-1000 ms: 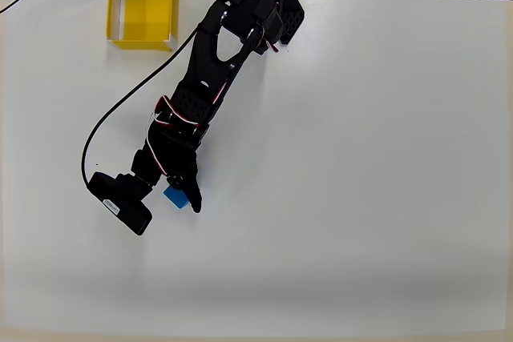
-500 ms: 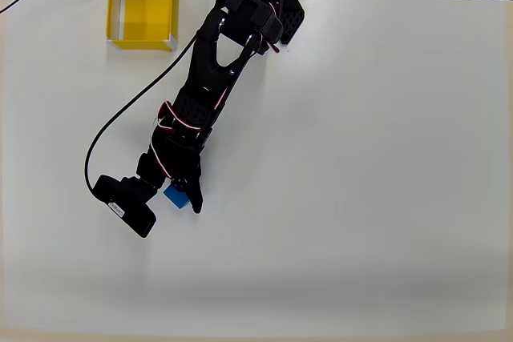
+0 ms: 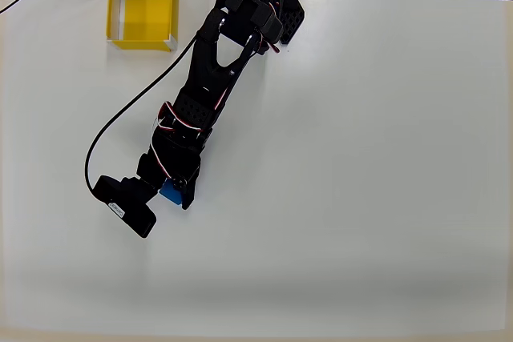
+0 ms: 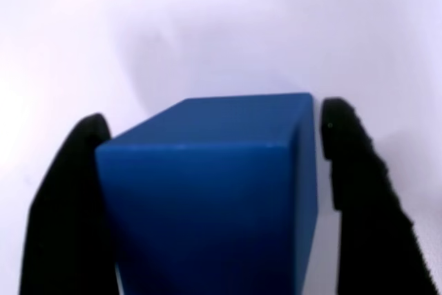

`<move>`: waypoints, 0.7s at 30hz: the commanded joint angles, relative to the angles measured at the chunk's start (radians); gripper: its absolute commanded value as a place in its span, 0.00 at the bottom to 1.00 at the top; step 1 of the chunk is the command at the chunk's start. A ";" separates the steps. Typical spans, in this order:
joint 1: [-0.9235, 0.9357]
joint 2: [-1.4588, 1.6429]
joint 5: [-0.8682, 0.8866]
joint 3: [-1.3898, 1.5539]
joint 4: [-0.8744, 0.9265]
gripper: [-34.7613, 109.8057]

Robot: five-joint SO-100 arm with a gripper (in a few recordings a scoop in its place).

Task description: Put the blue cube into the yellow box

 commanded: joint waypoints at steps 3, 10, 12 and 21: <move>-0.014 0.109 -0.011 0.015 -0.038 0.42; -0.028 0.129 -0.014 0.084 -0.077 0.40; -0.028 0.132 -0.015 0.091 -0.078 0.36; -0.031 0.166 -0.018 0.104 -0.104 0.31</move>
